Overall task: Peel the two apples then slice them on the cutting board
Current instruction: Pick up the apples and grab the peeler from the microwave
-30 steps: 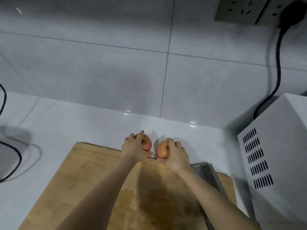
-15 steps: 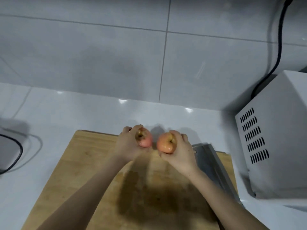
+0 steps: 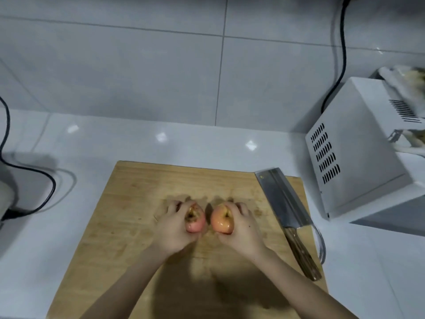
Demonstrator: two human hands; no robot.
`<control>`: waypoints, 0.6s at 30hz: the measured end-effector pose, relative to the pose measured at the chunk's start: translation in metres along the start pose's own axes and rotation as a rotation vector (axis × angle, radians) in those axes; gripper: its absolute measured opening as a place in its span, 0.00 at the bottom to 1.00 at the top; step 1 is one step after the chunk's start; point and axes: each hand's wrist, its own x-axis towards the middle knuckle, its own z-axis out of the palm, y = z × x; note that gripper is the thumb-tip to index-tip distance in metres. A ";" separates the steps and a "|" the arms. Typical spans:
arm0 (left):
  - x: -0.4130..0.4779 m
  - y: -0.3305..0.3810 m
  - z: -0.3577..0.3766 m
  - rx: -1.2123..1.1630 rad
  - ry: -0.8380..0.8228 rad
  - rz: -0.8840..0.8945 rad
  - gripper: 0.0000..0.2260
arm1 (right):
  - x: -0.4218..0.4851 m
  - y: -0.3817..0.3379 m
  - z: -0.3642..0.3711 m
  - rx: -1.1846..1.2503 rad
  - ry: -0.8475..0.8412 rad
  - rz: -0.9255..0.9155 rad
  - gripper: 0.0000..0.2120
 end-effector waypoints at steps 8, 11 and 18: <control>-0.002 0.013 -0.019 0.002 0.007 0.043 0.38 | -0.012 -0.007 -0.022 -0.038 -0.007 0.023 0.39; 0.003 0.030 -0.034 -0.081 0.124 0.114 0.27 | -0.025 -0.007 -0.053 -0.053 0.198 -0.034 0.26; 0.020 0.099 -0.045 -0.264 0.155 0.311 0.10 | -0.060 0.032 -0.168 -0.117 0.812 -0.065 0.08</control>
